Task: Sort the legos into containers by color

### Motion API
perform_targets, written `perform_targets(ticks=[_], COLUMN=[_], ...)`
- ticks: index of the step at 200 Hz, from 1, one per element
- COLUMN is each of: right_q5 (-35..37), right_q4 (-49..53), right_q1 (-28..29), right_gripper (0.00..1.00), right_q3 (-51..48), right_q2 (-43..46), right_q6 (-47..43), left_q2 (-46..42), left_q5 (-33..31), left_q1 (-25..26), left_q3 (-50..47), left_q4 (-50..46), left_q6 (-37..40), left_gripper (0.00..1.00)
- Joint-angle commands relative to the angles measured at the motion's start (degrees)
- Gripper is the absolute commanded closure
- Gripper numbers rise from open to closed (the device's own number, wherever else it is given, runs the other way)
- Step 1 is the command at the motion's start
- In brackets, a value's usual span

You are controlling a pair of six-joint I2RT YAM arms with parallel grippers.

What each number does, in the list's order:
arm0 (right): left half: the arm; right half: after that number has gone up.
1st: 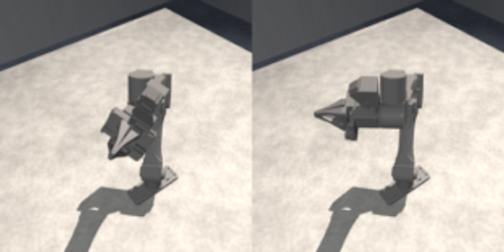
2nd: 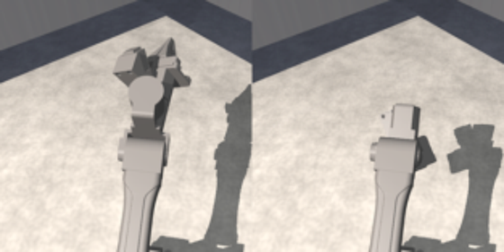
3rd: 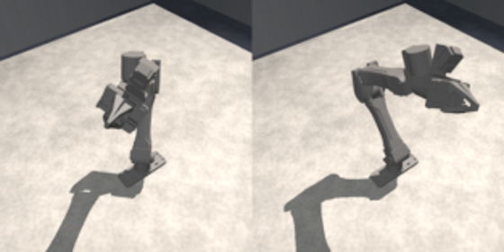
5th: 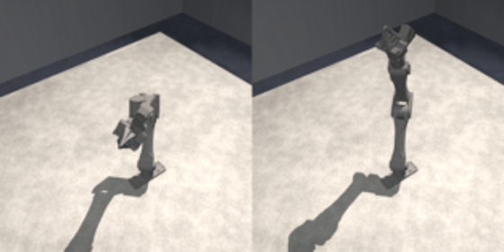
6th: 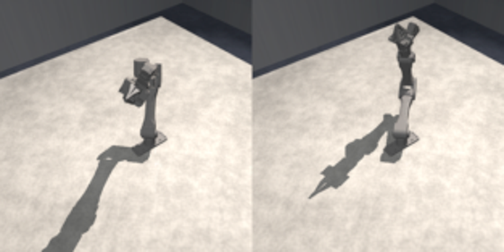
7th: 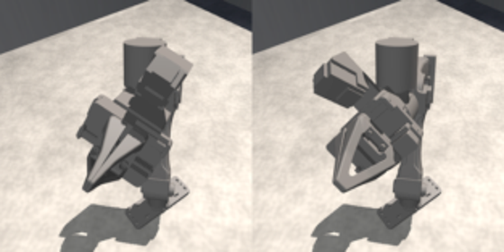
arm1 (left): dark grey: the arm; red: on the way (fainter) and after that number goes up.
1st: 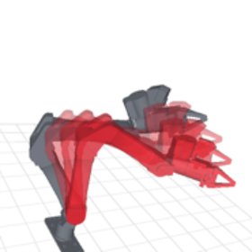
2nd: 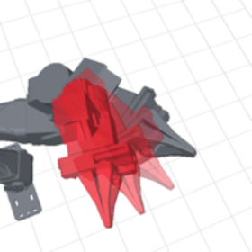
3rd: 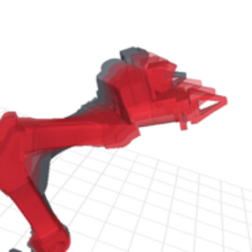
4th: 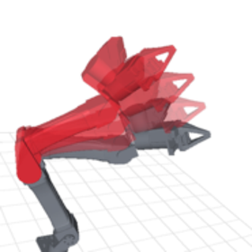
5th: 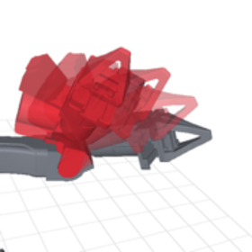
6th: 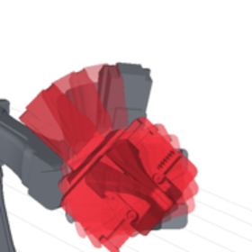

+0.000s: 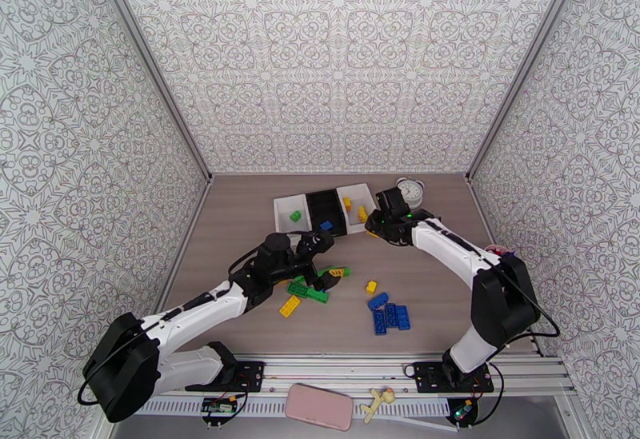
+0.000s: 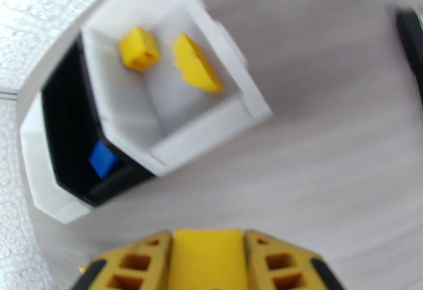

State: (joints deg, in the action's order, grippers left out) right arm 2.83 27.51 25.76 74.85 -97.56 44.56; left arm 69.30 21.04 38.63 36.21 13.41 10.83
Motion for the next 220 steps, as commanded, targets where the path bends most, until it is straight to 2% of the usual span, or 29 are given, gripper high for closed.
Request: perform_targets(ticks=[1,27,64,130,157,182,220], right_q5=[1.4,2.0,2.48,3.56,3.35,3.73,0.46], right_q4=[-4.63,-8.86,-8.96,-9.23,-9.68,-10.57,-15.1], right_q1=[-0.36,-0.38,-0.31,-0.36,-0.38,-0.36,-0.37], right_gripper=[0.73,0.72,0.71,0.69,0.59,0.42,0.31], right_q3=[4.85,8.53,15.94,25.48,25.85,23.37,15.04], right_q2=[-4.1,-8.55,-15.97,-26.85,-25.54,-21.77,-13.85], right_q6=[-6.46,-10.79,-15.19,-17.07,-17.74,-19.46,-22.56], left_q2=[-1.63,-2.07,-2.42,-3.48,-4.57,-5.57,-5.94], left_q5=[-3.79,-5.58,-8.59,-12.42,-14.62,-17.26,-27.72], left_q1=[-0.42,-0.49,-0.43,-0.54,-0.66,-1.05,-0.76], left_q3=[-1.03,-1.89,-2.15,-3.86,-3.88,-5.05,-5.27], left_q4=[-1.45,-0.08,0.44,0.51,-0.2,0.75,0.15], left_q6=[-2.12,-4.14,-6.12,-5.81,-6.1,-6.56,-11.17], left_gripper=[0.0,0.0,0.0,0.0,0.0,0.0,0.0])
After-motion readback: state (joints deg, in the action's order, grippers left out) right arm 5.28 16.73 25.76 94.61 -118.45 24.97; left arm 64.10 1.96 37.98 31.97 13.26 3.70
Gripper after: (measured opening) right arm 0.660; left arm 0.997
